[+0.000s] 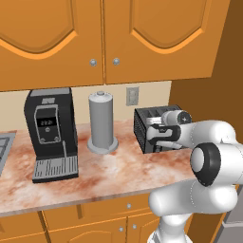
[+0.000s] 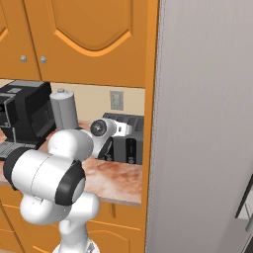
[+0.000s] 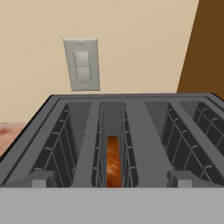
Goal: Start the toaster. Once the lever pops up, take the bread to the plate on the dining counter.
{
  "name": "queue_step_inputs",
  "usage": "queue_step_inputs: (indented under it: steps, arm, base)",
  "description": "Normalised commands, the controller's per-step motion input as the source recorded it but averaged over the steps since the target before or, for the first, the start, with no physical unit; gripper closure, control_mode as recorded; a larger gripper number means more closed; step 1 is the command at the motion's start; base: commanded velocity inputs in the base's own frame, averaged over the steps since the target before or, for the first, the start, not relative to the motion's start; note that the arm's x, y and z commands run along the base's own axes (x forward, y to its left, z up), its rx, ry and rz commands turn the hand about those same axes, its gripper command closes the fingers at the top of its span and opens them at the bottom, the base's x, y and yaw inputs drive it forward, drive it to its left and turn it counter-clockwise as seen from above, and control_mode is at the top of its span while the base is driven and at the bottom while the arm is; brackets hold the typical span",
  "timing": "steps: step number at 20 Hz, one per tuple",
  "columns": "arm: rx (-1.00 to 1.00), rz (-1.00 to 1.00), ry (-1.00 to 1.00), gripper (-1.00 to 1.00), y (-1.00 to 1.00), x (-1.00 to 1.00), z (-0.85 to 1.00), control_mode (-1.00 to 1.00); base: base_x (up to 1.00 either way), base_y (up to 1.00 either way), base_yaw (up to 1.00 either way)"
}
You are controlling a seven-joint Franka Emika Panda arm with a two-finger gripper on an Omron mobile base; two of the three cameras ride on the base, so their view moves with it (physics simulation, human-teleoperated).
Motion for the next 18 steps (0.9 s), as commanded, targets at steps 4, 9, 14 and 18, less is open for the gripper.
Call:
queue_step_inputs:
  steps: [4, 9, 14, 18]
  arm:
    - [0.00, 0.00, 0.00, -1.00, 0.00, 0.00, 0.00, -1.00]
    - [0.00, 0.00, 0.00, -1.00, 0.00, 0.00, 0.00, -1.00]
    - [0.00, 0.00, 0.00, -1.00, 0.00, 0.00, 0.00, -1.00]
    - [0.00, 0.00, 0.00, -1.00, 0.00, 0.00, 0.00, -1.00]
  base:
    - [0.00, 0.00, 0.00]
    - [0.00, 0.00, 0.00]
    - [0.00, 0.00, 0.00]
    - [0.00, 0.00, 0.00]
